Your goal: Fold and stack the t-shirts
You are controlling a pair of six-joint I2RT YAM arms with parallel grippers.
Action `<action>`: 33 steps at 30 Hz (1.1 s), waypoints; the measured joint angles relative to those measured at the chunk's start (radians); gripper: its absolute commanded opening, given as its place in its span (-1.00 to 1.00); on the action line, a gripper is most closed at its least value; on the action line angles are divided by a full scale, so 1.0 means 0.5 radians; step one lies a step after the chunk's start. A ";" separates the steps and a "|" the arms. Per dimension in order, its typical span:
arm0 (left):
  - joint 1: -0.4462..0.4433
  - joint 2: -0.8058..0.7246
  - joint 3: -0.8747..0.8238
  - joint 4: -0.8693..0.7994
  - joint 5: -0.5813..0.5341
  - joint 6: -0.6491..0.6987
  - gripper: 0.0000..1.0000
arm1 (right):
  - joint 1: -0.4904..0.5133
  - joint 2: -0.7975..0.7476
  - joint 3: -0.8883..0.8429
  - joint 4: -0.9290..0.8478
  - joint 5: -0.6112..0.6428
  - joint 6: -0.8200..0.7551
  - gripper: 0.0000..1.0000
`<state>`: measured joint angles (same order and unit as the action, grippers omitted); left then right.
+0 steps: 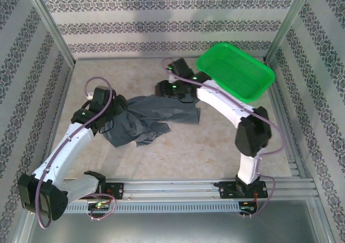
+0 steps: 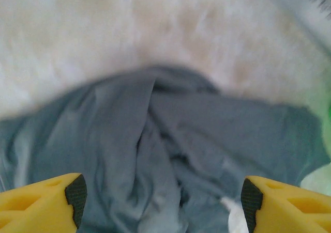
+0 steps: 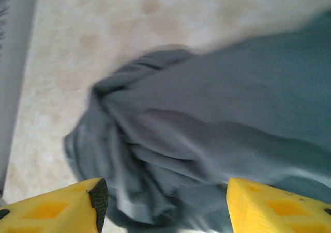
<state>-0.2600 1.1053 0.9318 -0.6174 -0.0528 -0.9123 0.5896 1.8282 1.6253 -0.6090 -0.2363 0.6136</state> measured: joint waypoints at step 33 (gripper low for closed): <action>-0.009 0.014 -0.394 0.125 0.344 -0.875 -1.00 | -0.390 0.430 -0.294 -0.027 0.237 0.175 -1.00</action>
<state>-0.2646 1.1122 0.7345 -0.5549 0.1192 -1.3499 0.3946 2.0430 1.4784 -0.6228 -0.1181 0.7010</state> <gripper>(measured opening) 0.052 0.059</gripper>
